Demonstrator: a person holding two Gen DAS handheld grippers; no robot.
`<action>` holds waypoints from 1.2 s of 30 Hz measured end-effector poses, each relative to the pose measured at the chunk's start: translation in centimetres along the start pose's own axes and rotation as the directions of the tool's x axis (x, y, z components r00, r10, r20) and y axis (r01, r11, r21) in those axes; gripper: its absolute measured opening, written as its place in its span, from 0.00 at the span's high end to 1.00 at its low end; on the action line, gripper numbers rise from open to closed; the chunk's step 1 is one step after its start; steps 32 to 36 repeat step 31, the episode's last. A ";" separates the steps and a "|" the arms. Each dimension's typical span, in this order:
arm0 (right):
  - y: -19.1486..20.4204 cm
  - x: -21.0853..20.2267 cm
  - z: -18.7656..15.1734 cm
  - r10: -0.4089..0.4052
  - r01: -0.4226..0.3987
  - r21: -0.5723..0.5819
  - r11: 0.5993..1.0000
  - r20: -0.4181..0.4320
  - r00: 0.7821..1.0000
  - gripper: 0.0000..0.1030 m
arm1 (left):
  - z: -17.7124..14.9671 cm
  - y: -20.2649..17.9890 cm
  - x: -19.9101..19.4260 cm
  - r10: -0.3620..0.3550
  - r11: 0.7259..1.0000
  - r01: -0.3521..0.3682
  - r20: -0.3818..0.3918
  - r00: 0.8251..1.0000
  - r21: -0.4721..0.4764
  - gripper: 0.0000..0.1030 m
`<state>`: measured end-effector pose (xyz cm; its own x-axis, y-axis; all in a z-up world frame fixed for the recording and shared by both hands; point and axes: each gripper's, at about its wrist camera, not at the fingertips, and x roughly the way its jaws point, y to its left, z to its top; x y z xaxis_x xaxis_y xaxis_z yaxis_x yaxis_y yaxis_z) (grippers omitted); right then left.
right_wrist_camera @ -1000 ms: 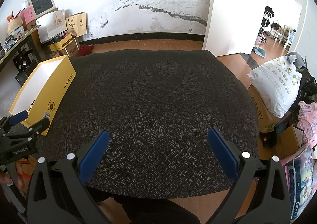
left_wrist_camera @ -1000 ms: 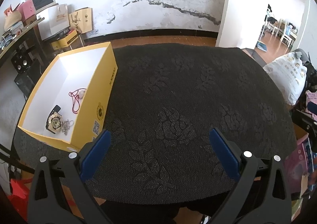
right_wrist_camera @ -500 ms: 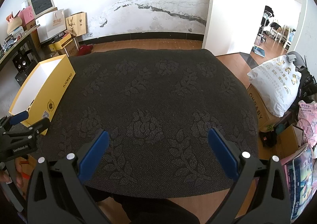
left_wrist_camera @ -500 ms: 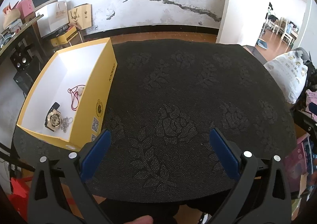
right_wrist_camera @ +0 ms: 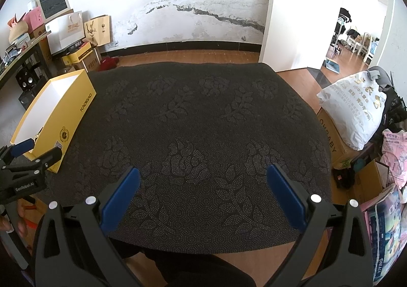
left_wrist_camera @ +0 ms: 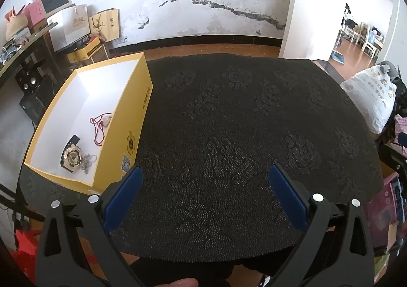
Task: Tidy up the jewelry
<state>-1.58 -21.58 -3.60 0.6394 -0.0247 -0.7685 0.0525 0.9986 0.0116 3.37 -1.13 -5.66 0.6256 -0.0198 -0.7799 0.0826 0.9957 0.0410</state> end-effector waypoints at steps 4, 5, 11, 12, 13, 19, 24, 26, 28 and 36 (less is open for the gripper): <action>0.1 0.1 -0.1 0.000 0.000 -0.002 1.000 -0.003 1.000 0.06 | 0.0 -0.4 -0.2 0.000 1.000 0.000 0.011 1.000 0.014 0.06; 0.1 0.1 -0.1 0.000 0.000 -0.002 1.000 -0.003 1.000 0.06 | 0.0 -0.4 -0.2 0.000 1.000 0.000 0.014 1.000 0.016 0.06; 0.1 0.0 -0.2 -0.001 0.001 -0.002 1.000 0.000 1.000 0.06 | 0.1 -0.7 -0.2 -0.019 1.000 0.019 0.014 1.000 0.023 0.06; 0.2 0.0 -0.2 0.000 0.000 -0.002 1.000 0.000 1.000 0.06 | 0.1 -0.6 -0.2 -0.018 1.000 0.018 0.014 1.000 0.019 0.06; 0.1 0.1 -0.3 -0.001 0.001 -0.003 1.000 0.000 1.000 0.06 | 0.0 -0.6 -0.3 -0.005 1.000 0.005 0.017 1.000 0.011 0.06; 0.0 0.1 -0.3 -0.005 0.005 0.000 1.000 -0.002 1.000 0.06 | -0.1 -0.4 -0.8 0.007 1.000 -0.006 0.047 0.999 -0.011 0.06; 0.0 0.2 -0.2 -0.004 0.004 -0.002 1.000 -0.005 1.000 0.06 | -0.1 -0.3 -0.5 -0.001 1.000 0.001 0.042 0.999 -0.008 0.06; 0.0 0.3 -0.2 -0.004 0.004 -0.004 1.000 -0.006 1.000 0.06 | -0.1 -0.2 -0.4 0.010 1.000 -0.010 0.037 0.999 -0.001 0.06; -0.1 0.5 -0.3 -0.005 0.005 -0.005 1.000 -0.010 1.000 0.06 | -0.1 -0.2 -0.4 0.010 1.000 -0.010 0.037 0.999 0.003 0.06; -0.3 0.7 -0.4 -0.006 0.006 -0.006 1.000 -0.015 1.000 0.06 | -0.1 -0.2 -0.3 0.008 1.000 -0.008 0.028 1.000 0.000 0.06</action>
